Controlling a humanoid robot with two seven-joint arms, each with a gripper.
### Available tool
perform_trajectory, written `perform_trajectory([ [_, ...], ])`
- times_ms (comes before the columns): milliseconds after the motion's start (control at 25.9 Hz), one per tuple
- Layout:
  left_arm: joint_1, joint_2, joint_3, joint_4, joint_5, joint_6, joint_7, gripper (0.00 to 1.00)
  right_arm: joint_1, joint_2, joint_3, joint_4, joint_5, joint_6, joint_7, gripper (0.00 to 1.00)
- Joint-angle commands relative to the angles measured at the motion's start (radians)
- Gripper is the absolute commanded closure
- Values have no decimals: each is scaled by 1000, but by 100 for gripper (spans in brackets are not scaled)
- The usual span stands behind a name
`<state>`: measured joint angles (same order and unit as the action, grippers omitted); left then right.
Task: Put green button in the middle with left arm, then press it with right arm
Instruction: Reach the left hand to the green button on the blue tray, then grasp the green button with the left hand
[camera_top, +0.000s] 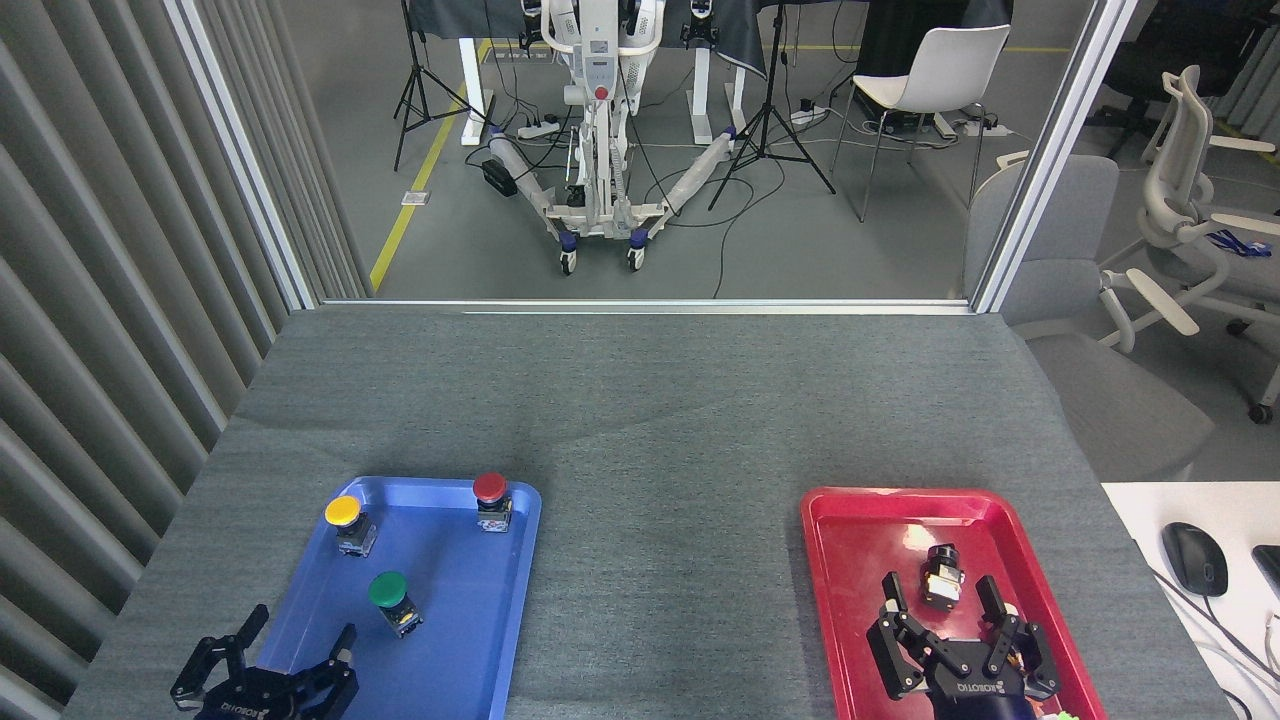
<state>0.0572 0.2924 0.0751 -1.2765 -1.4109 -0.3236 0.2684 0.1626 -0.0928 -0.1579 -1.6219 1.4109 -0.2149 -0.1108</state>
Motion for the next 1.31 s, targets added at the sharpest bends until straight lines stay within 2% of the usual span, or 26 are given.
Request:
perform_trajectory([
  [0, -28, -2, -35, 42, -34, -29, -5, 1, 3, 1, 21, 8, -3, 2, 0, 0],
  [386, -92, -59, -61, 126, -33, -57, -3, 1, 6, 2, 70, 8, -4, 2, 0, 0],
  [1004, -165, -98, -84, 224, -28, -38, -1, 1, 12, 2, 64, 8, -3, 11, 0, 0],
  [1275, -177, -99, -80, 249, -13, 5, -1, 1, 14, 16, 74, 19, -4, 26, -1, 0],
])
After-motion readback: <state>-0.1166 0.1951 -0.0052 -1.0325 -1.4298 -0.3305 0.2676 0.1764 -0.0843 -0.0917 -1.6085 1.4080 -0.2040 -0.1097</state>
